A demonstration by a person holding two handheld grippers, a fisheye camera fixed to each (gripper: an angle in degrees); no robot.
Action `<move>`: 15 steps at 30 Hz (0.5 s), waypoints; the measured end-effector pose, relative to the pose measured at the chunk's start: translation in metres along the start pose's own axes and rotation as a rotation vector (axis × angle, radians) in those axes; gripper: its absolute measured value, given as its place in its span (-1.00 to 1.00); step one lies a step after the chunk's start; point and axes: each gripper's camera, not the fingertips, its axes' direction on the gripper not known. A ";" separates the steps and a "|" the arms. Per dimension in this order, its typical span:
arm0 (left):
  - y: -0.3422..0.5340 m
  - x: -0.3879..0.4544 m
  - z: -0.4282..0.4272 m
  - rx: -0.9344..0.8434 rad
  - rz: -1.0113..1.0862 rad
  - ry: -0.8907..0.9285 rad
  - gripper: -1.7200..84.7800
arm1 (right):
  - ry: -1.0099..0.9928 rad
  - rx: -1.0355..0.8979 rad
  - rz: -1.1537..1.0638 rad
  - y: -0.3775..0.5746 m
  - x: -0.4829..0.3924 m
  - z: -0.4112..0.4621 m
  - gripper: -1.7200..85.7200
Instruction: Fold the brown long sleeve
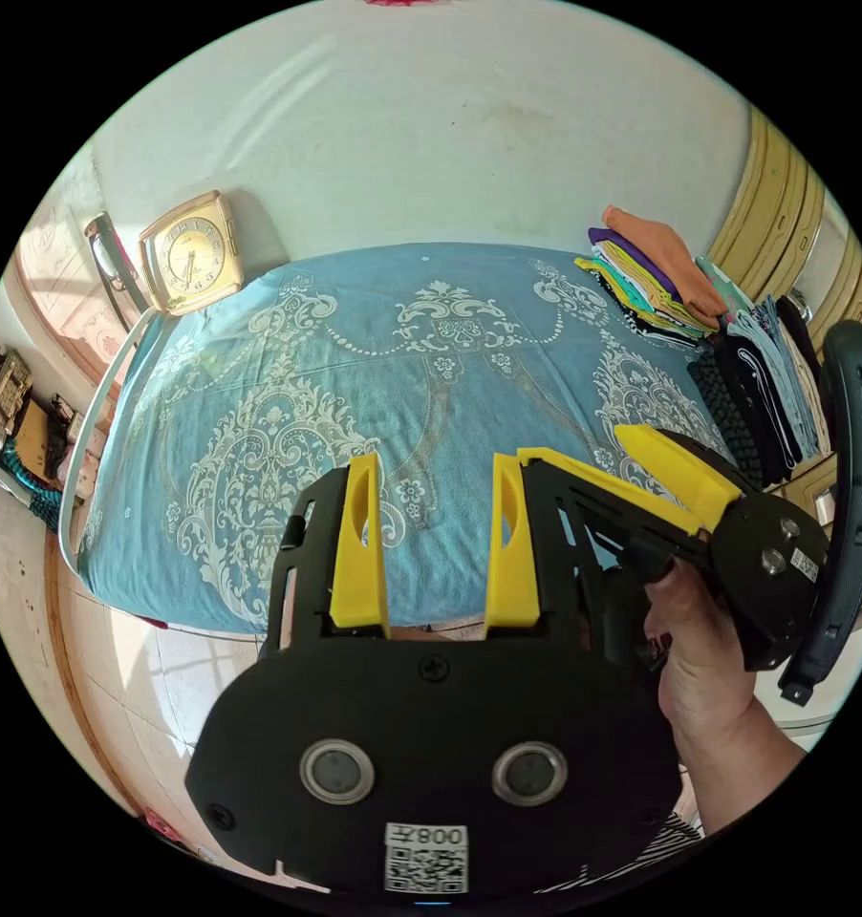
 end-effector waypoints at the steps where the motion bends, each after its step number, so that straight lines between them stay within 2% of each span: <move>1: 0.000 0.000 -0.001 0.000 0.000 -0.001 -0.58 | 0.000 0.000 0.000 0.000 0.000 0.000 -0.51; 15: -0.008 -0.001 -0.015 -0.002 0.000 0.005 -0.59 | -0.007 -0.002 0.003 -0.001 0.001 -0.002 -0.52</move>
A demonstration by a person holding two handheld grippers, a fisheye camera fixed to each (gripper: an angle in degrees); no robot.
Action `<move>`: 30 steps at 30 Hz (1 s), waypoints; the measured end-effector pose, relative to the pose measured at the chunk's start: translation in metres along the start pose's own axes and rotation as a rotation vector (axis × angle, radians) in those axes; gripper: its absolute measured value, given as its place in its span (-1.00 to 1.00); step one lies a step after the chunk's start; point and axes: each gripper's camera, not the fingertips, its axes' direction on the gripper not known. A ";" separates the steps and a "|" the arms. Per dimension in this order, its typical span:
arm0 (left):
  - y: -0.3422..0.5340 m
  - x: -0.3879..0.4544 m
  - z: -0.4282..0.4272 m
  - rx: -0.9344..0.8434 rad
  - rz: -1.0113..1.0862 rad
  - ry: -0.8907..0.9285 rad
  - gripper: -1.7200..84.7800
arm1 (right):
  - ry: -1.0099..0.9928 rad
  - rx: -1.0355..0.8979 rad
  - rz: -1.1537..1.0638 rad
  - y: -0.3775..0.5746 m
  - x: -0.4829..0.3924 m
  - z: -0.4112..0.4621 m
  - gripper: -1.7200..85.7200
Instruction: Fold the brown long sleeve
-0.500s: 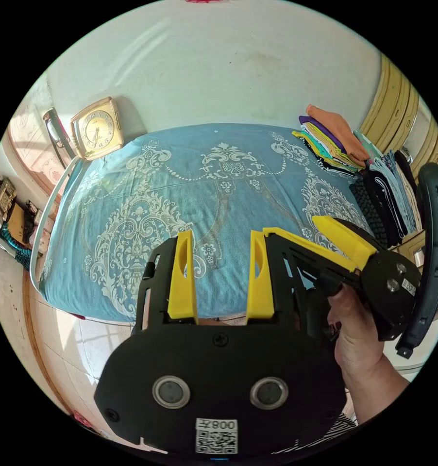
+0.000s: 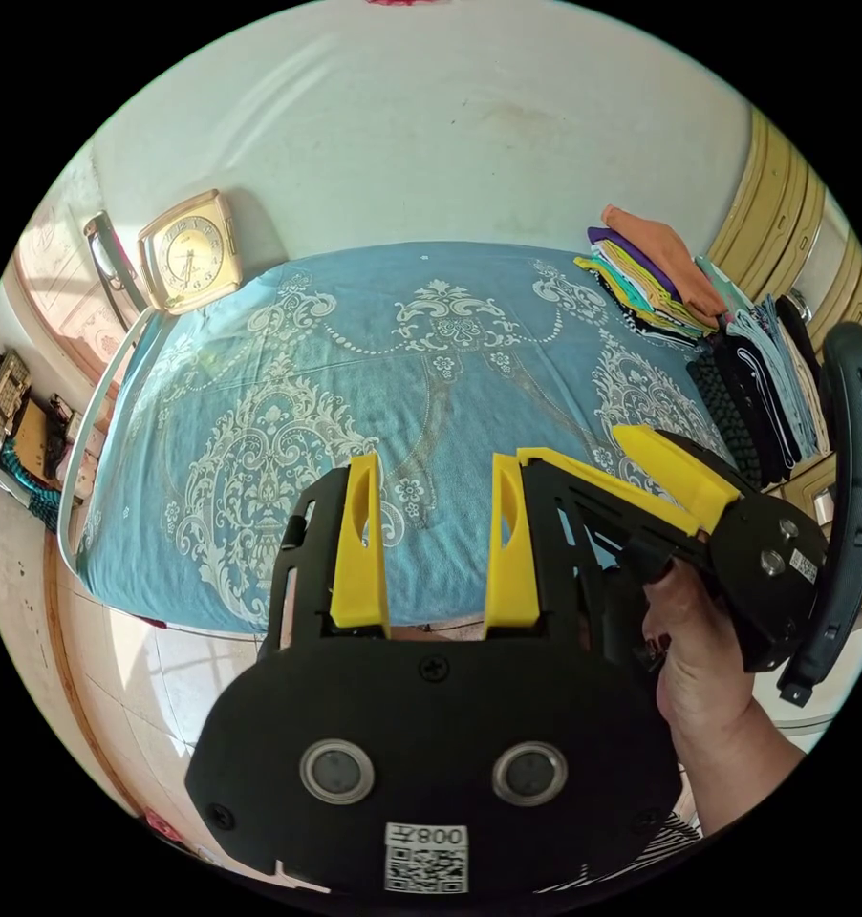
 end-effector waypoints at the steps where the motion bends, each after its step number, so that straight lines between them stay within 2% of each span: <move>1: 0.000 0.000 0.000 0.000 0.000 0.000 -0.59 | -0.001 -0.001 0.001 0.000 0.000 0.000 -0.52; 30: -0.009 0.003 -0.012 -0.004 0.008 0.007 -0.61 | -0.004 -0.003 -0.002 -0.003 0.005 0.002 -0.53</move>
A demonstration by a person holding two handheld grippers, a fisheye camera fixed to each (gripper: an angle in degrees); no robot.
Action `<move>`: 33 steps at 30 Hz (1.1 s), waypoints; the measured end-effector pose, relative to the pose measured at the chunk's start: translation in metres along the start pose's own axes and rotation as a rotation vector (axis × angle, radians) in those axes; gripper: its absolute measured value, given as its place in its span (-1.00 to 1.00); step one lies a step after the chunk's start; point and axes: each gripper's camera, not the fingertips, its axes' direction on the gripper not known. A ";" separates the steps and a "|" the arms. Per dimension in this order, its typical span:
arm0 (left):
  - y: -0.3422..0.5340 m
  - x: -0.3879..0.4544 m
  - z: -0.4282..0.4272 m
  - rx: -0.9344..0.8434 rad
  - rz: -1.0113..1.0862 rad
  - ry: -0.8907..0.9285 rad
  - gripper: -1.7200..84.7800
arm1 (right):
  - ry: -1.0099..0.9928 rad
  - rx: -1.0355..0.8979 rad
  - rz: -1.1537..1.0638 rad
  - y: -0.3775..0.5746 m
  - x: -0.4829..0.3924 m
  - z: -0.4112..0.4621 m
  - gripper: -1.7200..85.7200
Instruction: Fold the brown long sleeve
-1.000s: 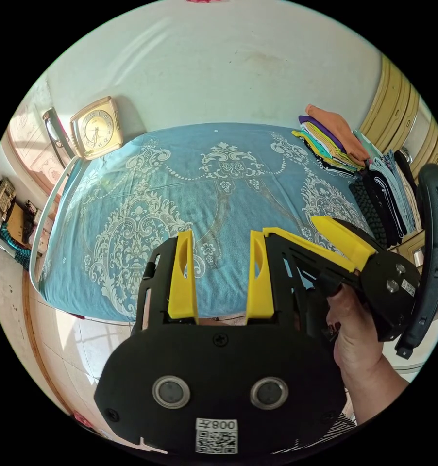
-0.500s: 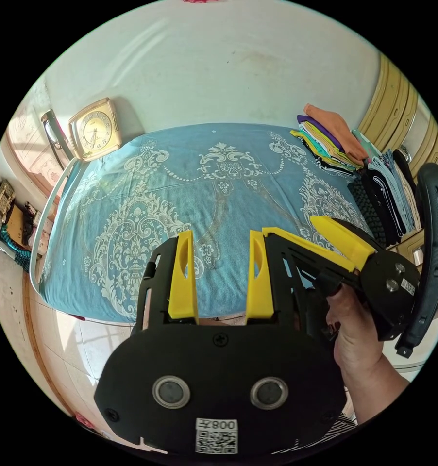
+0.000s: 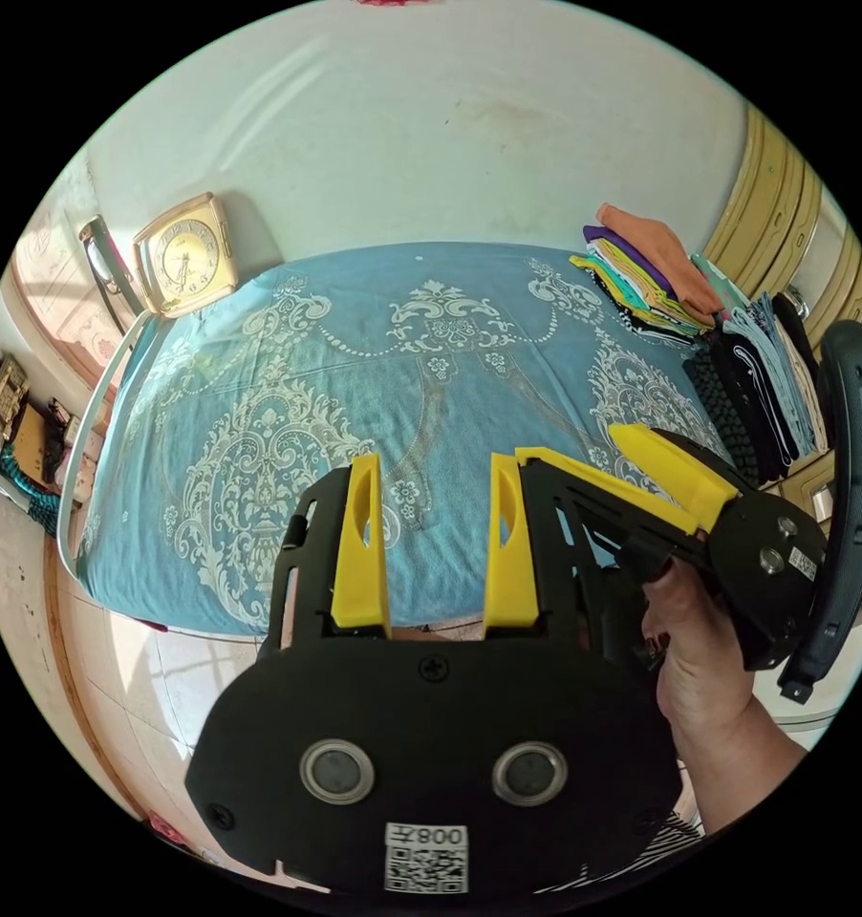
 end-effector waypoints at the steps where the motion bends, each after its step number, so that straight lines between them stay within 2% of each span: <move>1: 0.000 0.000 0.000 0.000 0.000 0.001 -0.60 | 0.001 0.000 -0.001 0.000 0.000 0.000 -0.53; 33: 0.000 -0.001 0.004 -0.007 -0.002 0.012 -0.61 | -0.006 -0.005 0.004 0.000 0.004 0.007 -0.53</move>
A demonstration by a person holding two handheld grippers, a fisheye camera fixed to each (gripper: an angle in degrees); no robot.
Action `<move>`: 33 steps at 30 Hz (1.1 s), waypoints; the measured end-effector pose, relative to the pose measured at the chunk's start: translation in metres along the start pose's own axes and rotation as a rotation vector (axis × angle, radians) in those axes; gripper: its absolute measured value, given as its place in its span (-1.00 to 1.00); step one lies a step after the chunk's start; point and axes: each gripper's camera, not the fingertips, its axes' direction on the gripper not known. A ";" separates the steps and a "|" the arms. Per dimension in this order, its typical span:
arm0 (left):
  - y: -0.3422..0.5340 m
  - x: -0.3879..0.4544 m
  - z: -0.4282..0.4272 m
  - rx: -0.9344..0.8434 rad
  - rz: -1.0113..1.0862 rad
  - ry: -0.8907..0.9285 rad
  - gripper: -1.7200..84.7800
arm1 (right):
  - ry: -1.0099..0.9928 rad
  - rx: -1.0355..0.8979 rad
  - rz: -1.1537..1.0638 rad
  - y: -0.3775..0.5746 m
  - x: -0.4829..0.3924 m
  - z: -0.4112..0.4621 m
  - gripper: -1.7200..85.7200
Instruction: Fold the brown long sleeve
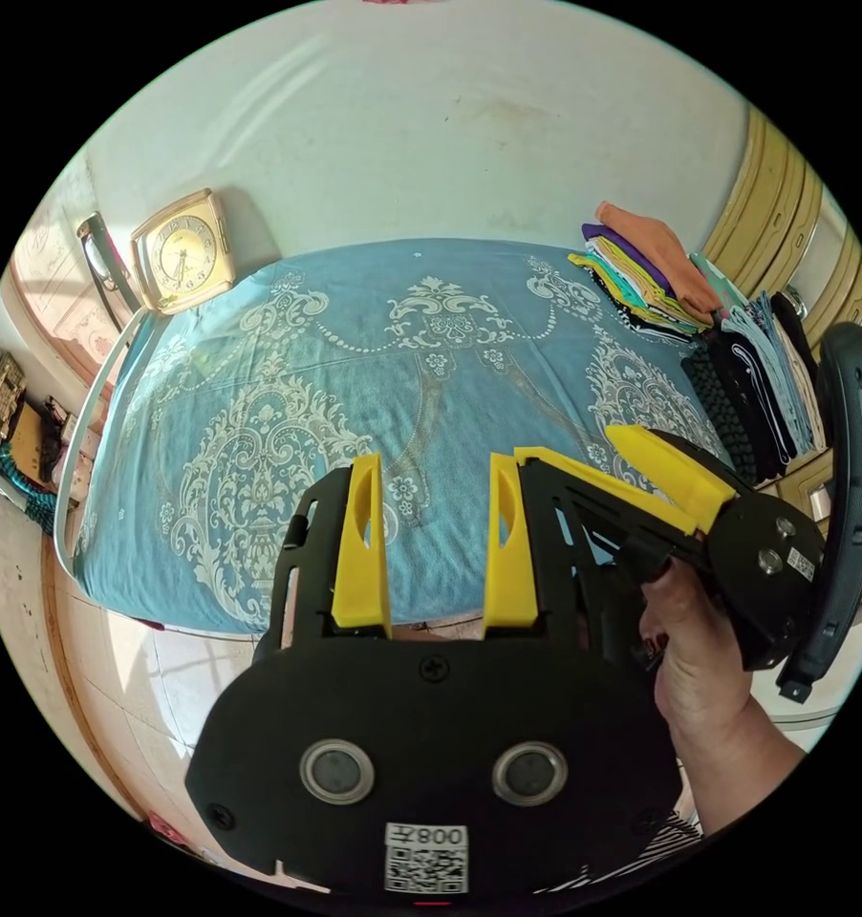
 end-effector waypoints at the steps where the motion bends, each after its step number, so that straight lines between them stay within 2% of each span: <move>1: 0.000 0.000 0.000 0.000 0.000 -0.001 -0.61 | 0.001 0.000 0.000 0.000 0.000 0.000 -0.54; 33: -0.002 0.006 0.002 -0.003 0.006 -0.005 -0.62 | -0.008 -0.003 0.007 -0.003 0.012 0.002 -0.54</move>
